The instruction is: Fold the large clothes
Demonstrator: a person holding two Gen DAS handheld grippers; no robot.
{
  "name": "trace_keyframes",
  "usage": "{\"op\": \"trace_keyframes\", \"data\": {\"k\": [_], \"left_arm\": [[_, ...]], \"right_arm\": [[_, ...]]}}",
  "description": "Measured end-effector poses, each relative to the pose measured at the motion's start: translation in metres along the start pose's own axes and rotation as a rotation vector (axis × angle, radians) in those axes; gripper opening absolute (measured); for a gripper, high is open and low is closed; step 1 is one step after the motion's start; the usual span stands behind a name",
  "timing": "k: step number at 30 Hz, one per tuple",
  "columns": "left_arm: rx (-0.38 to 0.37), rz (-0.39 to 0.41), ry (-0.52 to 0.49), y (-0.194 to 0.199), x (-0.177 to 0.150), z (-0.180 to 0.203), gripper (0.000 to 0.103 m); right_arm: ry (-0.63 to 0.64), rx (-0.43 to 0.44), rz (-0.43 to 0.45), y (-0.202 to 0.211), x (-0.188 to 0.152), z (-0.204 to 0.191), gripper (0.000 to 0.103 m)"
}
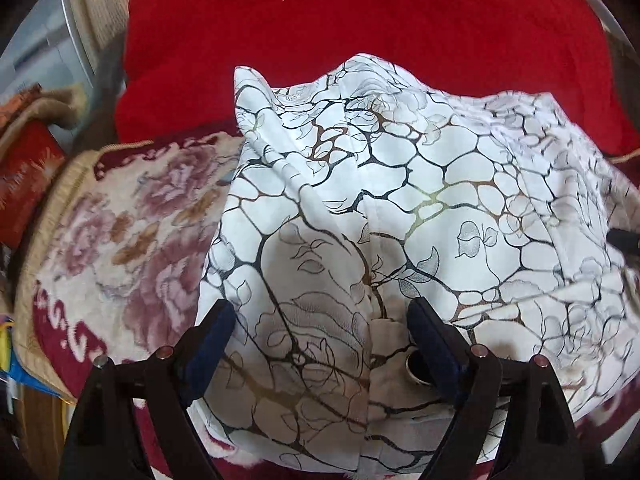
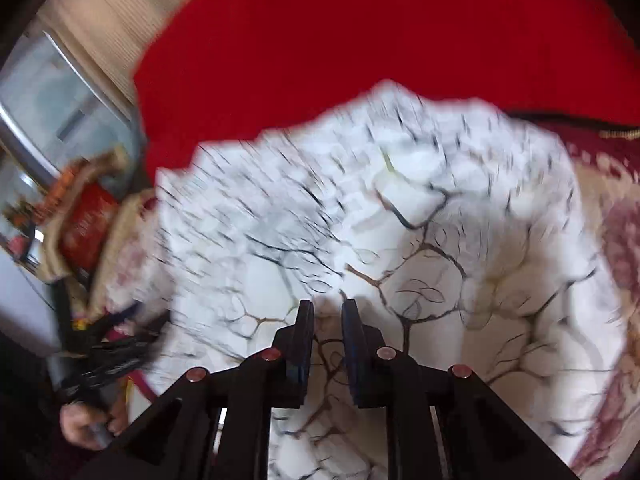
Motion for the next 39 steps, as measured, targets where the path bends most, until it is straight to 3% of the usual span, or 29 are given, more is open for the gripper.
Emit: {"op": "trace_keyframes", "data": {"k": [4, 11, 13, 17, 21, 25, 28, 31, 36, 39], "left_arm": [[0.037, 0.029, -0.016, -0.003, -0.002, -0.001, 0.089], [0.056, 0.075, -0.025, 0.0, -0.001, 0.003, 0.091], [0.06, 0.084, -0.026, -0.001, -0.001, 0.002, 0.091], [0.06, 0.1, -0.024, -0.001, -0.002, 0.002, 0.092], [0.071, 0.112, -0.029, 0.0, -0.002, 0.004, 0.092], [0.088, 0.123, -0.036, 0.001, -0.005, 0.005, 0.092], [0.085, 0.108, -0.04, 0.003, -0.006, 0.005, 0.092], [0.038, 0.081, -0.07, 0.013, -0.005, 0.003, 0.092], [0.0, 0.173, 0.04, 0.048, -0.008, -0.024, 0.092], [0.074, 0.184, 0.08, 0.051, -0.014, -0.044, 0.092]], "right_arm": [[-0.062, 0.014, 0.006, 0.004, 0.004, 0.013, 0.018], [-0.057, -0.017, 0.085, 0.02, 0.058, 0.007, 0.017], [-0.056, -0.031, 0.077, 0.007, 0.073, 0.0, 0.018], [-0.112, -0.148, 0.032, -0.038, 0.083, 0.016, 0.025], [-0.146, -0.107, 0.072, -0.052, 0.087, 0.031, 0.025], [-0.17, -0.086, 0.102, -0.041, 0.082, 0.034, 0.025], [-0.233, -0.116, 0.129, -0.01, 0.069, 0.046, 0.025], [-0.255, -0.112, 0.156, 0.023, 0.053, 0.053, 0.025], [-0.201, -0.129, 0.191, 0.07, 0.016, 0.053, 0.028], [-0.173, -0.152, 0.209, 0.081, -0.014, 0.056, 0.041]]}}
Point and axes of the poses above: each gripper's, at about its wrist camera, not at the fingertips, and y roughly against the way its jaws point, z to its right, x to its top, the point moved 8 cm from there along -y, roughly the way its jaws point
